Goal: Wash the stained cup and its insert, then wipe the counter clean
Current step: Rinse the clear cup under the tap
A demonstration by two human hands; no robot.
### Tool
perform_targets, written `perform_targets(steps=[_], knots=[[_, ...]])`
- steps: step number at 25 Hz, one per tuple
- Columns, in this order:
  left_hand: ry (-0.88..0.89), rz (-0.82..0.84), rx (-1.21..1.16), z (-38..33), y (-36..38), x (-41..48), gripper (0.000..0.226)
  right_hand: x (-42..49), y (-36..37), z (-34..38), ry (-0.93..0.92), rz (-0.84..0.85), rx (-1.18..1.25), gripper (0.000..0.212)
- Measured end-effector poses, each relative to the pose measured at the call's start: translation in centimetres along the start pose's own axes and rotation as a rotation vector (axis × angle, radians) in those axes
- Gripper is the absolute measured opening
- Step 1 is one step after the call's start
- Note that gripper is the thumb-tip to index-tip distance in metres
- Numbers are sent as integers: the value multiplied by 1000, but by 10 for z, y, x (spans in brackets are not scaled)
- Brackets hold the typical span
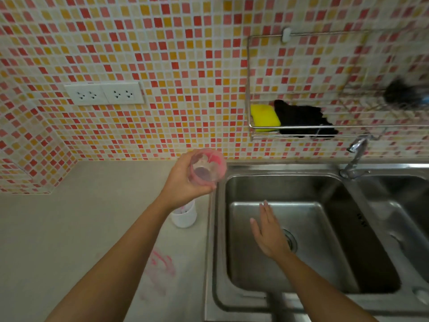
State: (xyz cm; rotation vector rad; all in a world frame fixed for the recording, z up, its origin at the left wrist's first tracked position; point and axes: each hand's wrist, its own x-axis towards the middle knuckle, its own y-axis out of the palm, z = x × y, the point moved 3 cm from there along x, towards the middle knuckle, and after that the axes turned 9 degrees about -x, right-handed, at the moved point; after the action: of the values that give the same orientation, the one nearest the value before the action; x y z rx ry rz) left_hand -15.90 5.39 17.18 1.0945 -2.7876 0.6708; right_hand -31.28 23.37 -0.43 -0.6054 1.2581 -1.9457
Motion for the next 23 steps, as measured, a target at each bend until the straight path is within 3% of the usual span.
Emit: perform_targets(steps=[5,11,14,18,21,23], knots=[[23,79,79,6,149,19,79,-1,-57,-144,121,-36,-182,77],[6,229,581,53,271,22,89,-33,-76,-292,301,128,-456,70],[1,300,767,51,292,23,82,-36,-74,-309,240,124,-505,72],[122,367,1019,39,307,29,79,-38,-75,-306,196,120,-532,72],[300,363,1177,37,314,38,83,-37,-73,-309,203,83,-521,80],[478,314,1238,24,317,42,70,-37,-70,-312,209,96,-494,82]])
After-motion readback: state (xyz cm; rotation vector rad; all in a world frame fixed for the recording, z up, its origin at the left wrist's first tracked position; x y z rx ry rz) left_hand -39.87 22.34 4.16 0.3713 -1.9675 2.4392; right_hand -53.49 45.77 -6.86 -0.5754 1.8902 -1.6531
